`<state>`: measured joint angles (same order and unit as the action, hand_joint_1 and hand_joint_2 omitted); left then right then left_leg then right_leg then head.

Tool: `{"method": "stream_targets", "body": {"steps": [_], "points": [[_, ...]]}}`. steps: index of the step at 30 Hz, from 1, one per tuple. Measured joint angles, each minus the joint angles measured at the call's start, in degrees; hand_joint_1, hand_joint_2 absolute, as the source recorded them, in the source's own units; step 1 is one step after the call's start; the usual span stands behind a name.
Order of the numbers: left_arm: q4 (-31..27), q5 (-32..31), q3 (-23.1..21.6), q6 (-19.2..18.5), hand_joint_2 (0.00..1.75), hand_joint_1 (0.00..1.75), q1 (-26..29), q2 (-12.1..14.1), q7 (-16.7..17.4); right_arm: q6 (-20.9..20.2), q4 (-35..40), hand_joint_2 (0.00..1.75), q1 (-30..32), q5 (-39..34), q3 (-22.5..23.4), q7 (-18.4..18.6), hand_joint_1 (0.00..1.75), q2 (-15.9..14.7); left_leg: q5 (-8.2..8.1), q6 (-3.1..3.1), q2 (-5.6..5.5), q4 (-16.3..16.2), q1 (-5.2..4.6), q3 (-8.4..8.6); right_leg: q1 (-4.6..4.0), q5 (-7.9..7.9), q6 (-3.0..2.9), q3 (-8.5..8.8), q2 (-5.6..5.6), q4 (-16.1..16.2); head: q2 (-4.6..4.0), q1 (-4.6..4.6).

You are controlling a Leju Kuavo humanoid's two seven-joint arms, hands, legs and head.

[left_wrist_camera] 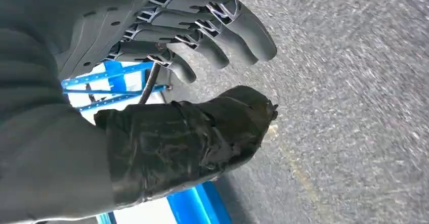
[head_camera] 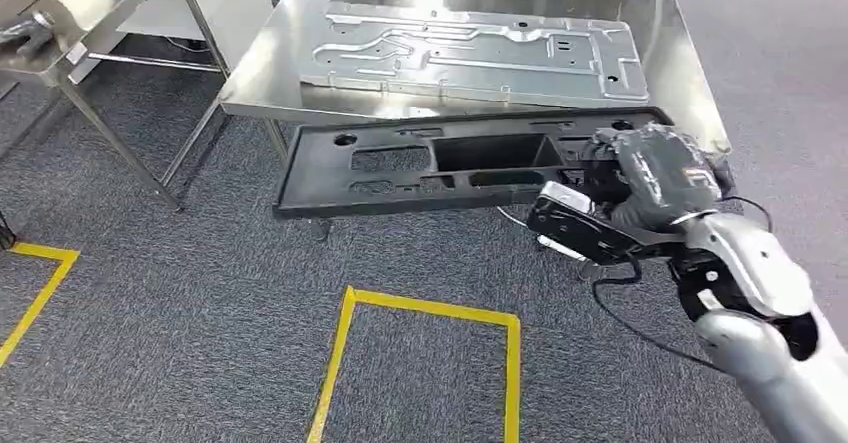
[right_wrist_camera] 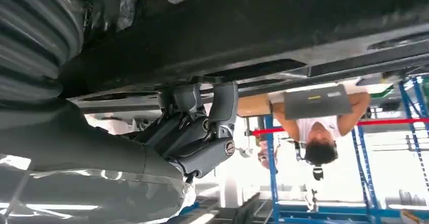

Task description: Take the parts from the cabinet and place them on the table.

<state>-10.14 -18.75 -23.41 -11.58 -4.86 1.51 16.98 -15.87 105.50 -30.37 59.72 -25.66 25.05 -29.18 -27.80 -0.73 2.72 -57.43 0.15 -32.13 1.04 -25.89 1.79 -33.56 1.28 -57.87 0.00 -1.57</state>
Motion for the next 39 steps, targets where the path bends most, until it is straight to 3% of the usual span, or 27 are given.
{"method": "stream_targets", "body": {"steps": [5, 7, 8, 9, 12, 13, 14, 15, 17, 18, 19, 20, 21, 23, 24, 27, 28, 29, 30, 32, 33, 34, 37, 39], "points": [[0.0, 0.2, 0.0, 0.3, 1.75, 0.0, 0.0, 0.0, 0.8, 2.2, -4.7, 1.75, -2.5, 2.3, -4.1, -0.4, 1.75, 4.5, -0.31, -0.62, -0.16, -0.7, -0.3, -0.37, 0.49, 0.2, 0.32, 0.02, 0.11, 0.2, 0.0, 0.09], [0.0, 0.2, 0.0, 0.3, 1.75, 0.0, 0.1, 0.0, 0.8, 2.3, -5.7, 1.75, -3.2, 2.5, -5.0, -0.5, 1.75, 5.4, 0.12, -1.12, -0.17, 0.1, -0.31, -0.19, 0.27, 0.53, 0.83, 0.32, 0.11, 0.9, 0.0, 0.22], [0.0, 0.2, 0.0, 0.3, 1.75, 0.0, 0.1, -0.1, 0.8, 2.4, -6.0, 1.75, -3.3, 2.6, -5.2, -0.5, 1.75, 5.6, 0.93, -1.37, -0.03, 1.5, 0.74, 0.76, 0.45, 0.1, 0.86, 0.11, 0.04, 0.6, 0.0, 0.09], [0.0, 0.2, 0.0, 0.3, 1.75, 0.0, 0.1, -0.2, 0.8, 2.5, -6.3, 1.75, -3.6, 2.6, -5.5, -0.5, 1.75, 5.8, 1.18, -1.58, -0.06, 2.2, 0.71, 1.1, 0.21, -0.88, 0.99, -0.42, -0.4, -0.8, 0.0, -0.13], [0.0, 0.2, 0.0, 0.3, 1.75, 0.0, 0.0, -0.2, 0.8, 2.6, -7.3, 1.75, -3.9, 2.6, -6.3, -0.5, 1.75, 6.2, 1.09, -1.83, 0.02, 2.1, 0.78, 1.1, 0.45, -6.08, 1.43, -6.69, -1.0, -13.3, 0.0, -0.22], [0.0, 0.2, 0.0, 0.4, 1.75, 0.0, 0.0, -0.2, 0.7, 2.6, -7.8, 1.75, -3.9, 2.6, -6.6, -0.5, 1.75, 6.2, 0.95, -1.76, -0.01, 2.0, 0.81, 1.1, 0.62, -6.27, 1.63, -8.24, -1.0, -15.7, 0.0, -0.17], [0.0, 0.2, 0.0, 0.4, 1.75, 0.0, 0.1, -0.2, 0.7, 2.6, -8.2, 1.75, -3.9, 2.7, -6.8, -0.5, 1.75, 6.3, 0.72, -1.59, -0.08, 1.8, 0.93, 1.17, 0.8, -4.9, 1.87, -8.34, -0.98, -15.2, 0.0, -0.2], [0.0, 0.2, 0.0, 0.4, 1.75, 0.0, 0.1, -0.2, 0.6, 2.6, -8.5, 1.75, -3.9, 2.8, -7.0, -0.5, 1.75, 6.4, 0.45, -1.3, -0.18, 1.5, 1.12, 1.29, 0.99, -2.58, 2.09, -7.22, -0.95, -12.4, 0.0, -0.17], [0.0, 0.3, 0.0, 0.4, 1.75, 0.0, 0.2, -0.3, 0.6, 2.5, -8.9, 1.75, -3.9, 3.0, -7.3, -0.5, 1.75, 6.6, -0.51, -0.38, -0.24, 0.7, 1.64, 1.72, 1.39, 2.82, 2.52, -2.8, -0.48, -2.6, 0.0, -0.22], [0.0, 0.3, 0.0, 0.5, 1.75, 0.0, 0.2, -0.2, 0.5, 2.4, -9.1, 1.75, -4.0, 3.2, -7.5, -0.5, 1.75, 6.7, -1.0, 0.36, -0.29, 0.4, 1.41, 1.54, 0.95, 1.35, 2.6, -2.01, 0.15, -1.3, 0.0, -0.31], [0.0, 0.3, 0.0, 0.5, 1.75, 0.0, 0.1, -0.2, 0.5, 2.3, -9.1, 1.75, -4.3, 3.2, -7.6, -0.5, 1.75, 6.8, -1.36, 0.89, -0.2, -0.5, 1.13, 1.31, 0.58, 1.08, 1.65, -1.45, -0.1, -0.1, 0.0, -0.64], [0.0, 0.3, 0.0, 0.5, 1.75, 0.0, 0.1, -0.2, 0.5, 2.3, -9.2, 1.75, -4.1, 3.3, -7.7, -0.5, 1.75, 6.9, -1.13, 1.26, -0.2, 0.1, 1.13, 1.47, 0.5, 0.98, 0.78, -1.53, -0.22, -0.6, 0.0, -0.37], [0.0, 0.3, 0.0, 0.5, 1.75, 0.0, 0.2, -0.3, 0.5, 2.3, -9.3, 1.75, -4.1, 3.3, -7.8, -0.4, 1.75, 7.0, -1.19, 1.39, -0.05, 0.4, 1.15, 1.75, 0.5, 0.9, 0.38, -1.46, -0.38, -0.6, 0.0, 0.11], [0.0, 0.3, 0.0, 0.5, 1.75, 0.0, 0.1, -0.5, 0.3, 2.3, -9.4, 1.75, -4.3, 3.5, -7.8, -0.4, 1.75, 7.1, -1.59, 2.13, 0.31, 0.8, 1.49, 2.15, 0.65, 1.11, -0.76, -0.91, -0.9, 0.1, 0.0, 0.22], [0.0, 0.3, 0.0, 0.5, 1.75, 0.0, 0.1, -0.5, 0.3, 2.3, -9.3, 1.75, -4.5, 3.5, -7.8, -0.4, 1.75, 7.3, -2.66, 2.17, -0.81, -1.0, 1.6, 1.77, 0.65, 0.97, -1.11, -0.72, -0.96, 0.2, 0.0, 0.46], [0.0, 0.3, 0.0, 0.5, 1.75, 0.0, 0.2, -0.5, 0.3, 2.2, -9.4, 1.75, -4.7, 3.5, -7.9, -0.3, 1.75, 7.7, -7.95, 2.07, -2.02, -13.6, 1.4, -5.04, 0.28, 0.76, -1.92, -0.73, -1.43, 0.2, 0.0, 0.7], [0.0, 0.4, 0.0, 0.7, 1.75, 0.0, 0.3, -0.5, 0.3, 2.2, -9.6, 1.75, -4.7, 3.5, -8.0, -0.3, 1.75, 7.8, -8.54, 1.98, -2.16, -16.9, 1.37, -7.11, 0.05, 0.71, -1.98, -0.59, -1.71, 0.2, 0.0, 0.72], [0.0, 0.4, 0.0, 0.7, 1.75, 0.0, 0.5, -0.5, 0.2, 2.3, -9.6, 1.75, -4.7, 3.5, -8.1, -0.3, 1.75, 7.9, -7.59, 1.78, -2.17, -17.4, 1.29, -7.89, -0.1, 0.63, -2.06, -0.41, -2.03, 0.2, 0.0, 0.66], [0.0, 0.4, 0.0, 0.9, 1.75, 0.0, 0.6, -0.5, 0.2, 2.4, -9.6, 1.75, -4.8, 3.6, -8.1, -0.2, 1.75, 8.0, -5.29, 1.44, -2.19, -15.1, 1.16, -7.33, -0.24, 0.5, -2.11, -0.17, -2.28, 0.1, 0.0, 0.72], [0.0, 0.5, 0.0, 1.0, 1.75, 0.0, 0.7, -0.5, 0.2, 2.4, -9.3, 1.75, -5.0, 3.6, -8.1, 0.2, 1.75, 8.0, 0.29, 0.53, -2.42, -5.9, 0.86, -3.67, -0.42, 0.27, -1.92, 0.37, -2.66, 0.1, 0.0, 0.76], [0.0, 0.5, 0.0, 1.0, 1.75, 0.0, 0.7, -0.4, 0.2, 2.3, -9.1, 1.75, -5.2, 3.6, -8.0, 0.4, 1.75, 8.0, 1.58, -0.03, -2.98, -1.9, 0.69, -2.11, -0.38, 0.16, -1.78, 0.45, -2.78, 0.1, 0.0, 0.72], [0.0, 0.5, 0.0, 1.0, 1.75, 0.0, 0.7, -0.4, 0.2, 2.3, -8.8, 1.75, -5.6, 3.5, -7.9, 0.5, 1.75, 8.0, 0.93, -0.2, -3.09, -1.1, 0.33, -1.51, -0.83, 0.0, -1.42, 0.19, -2.93, -0.1, 0.0, 0.7], [0.0, 0.5, 0.0, 1.0, 1.75, 0.0, 0.6, -0.4, 0.2, 2.4, -7.6, 1.75, -5.9, 3.2, -7.1, 0.6, 1.75, 7.9, 0.97, -0.5, -2.89, -1.2, -0.07, -1.88, -0.43, 0.12, -0.46, 0.09, -3.17, 0.2, 0.0, 0.72], [0.0, 0.5, 0.0, 1.1, 1.75, 0.0, 0.7, -0.5, 0.2, 2.5, -6.4, 1.75, -6.2, 3.1, -6.3, 0.7, 1.75, 7.9, 1.51, -1.3, -2.42, -0.2, 0.49, -1.18, -0.29, -0.67, 0.14, -0.34, -2.66, -0.9, 0.0, 0.68]]}}
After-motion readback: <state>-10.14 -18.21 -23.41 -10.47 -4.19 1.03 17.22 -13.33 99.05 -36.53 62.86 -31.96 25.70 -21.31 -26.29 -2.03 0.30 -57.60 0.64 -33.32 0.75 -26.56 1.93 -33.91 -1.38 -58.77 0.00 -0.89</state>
